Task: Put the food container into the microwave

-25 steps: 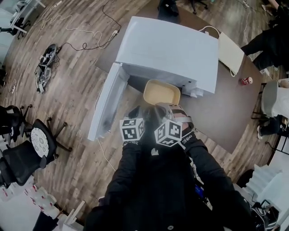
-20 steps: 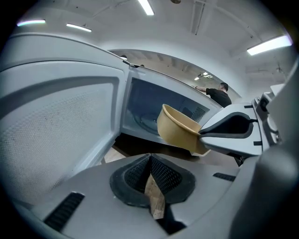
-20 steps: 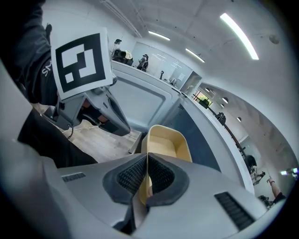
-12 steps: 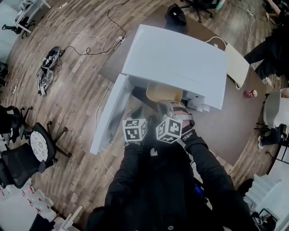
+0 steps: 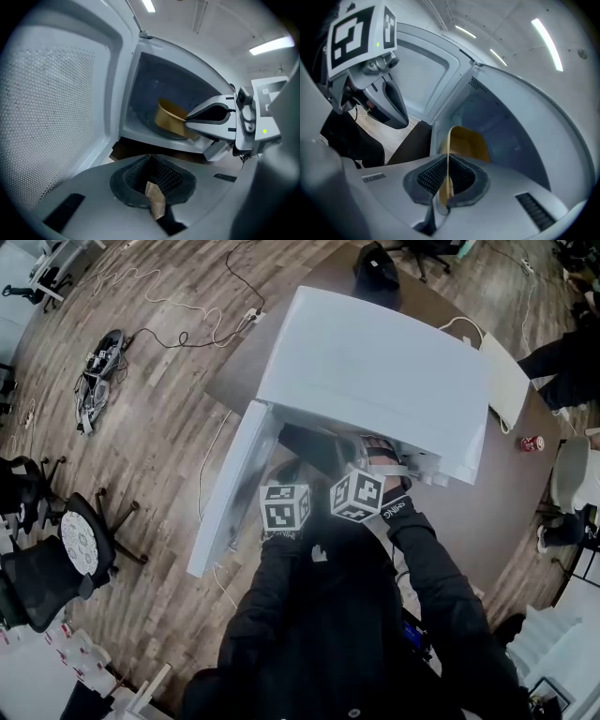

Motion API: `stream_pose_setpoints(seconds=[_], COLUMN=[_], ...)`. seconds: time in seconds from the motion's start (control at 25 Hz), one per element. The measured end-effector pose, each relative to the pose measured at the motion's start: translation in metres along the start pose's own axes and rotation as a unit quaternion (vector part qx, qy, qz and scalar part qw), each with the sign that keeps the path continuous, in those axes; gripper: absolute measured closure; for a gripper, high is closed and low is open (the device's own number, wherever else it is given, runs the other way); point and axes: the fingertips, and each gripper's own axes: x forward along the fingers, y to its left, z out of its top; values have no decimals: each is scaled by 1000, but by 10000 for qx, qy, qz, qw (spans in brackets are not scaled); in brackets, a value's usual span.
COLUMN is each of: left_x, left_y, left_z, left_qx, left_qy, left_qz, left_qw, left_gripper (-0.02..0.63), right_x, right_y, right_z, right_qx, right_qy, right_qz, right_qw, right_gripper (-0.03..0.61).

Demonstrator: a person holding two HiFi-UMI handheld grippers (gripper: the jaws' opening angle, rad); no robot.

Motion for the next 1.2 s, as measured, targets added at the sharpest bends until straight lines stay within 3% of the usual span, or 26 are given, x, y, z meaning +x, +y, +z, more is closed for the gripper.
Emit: stream_pose_setpoints(seconds=[0.56,0.76,1.0,1.2], left_x=[13,7,-15,-43], left_y=[-1,-11,-22,-42], left_z=[-2,2,11,26], left_qx=[13,53,158,320], left_qy=[117,132,46,-74], left_qz=[17,57,69,-12], left_qw=[9999,9999,9998,9995], left_gripper=[580,580,580,580], right_x=[25,15,-17,-61], right_y=[-5,-8,-8,-12], right_z=[-12,-13,-1,10], right_qx=[20,324,878,1396], right_qy=[20,-111,-279,-425], right_qz=[29,88,107,99], right_qw=[10000,9994,9957,9892], right_gripper=[549,489,489,526])
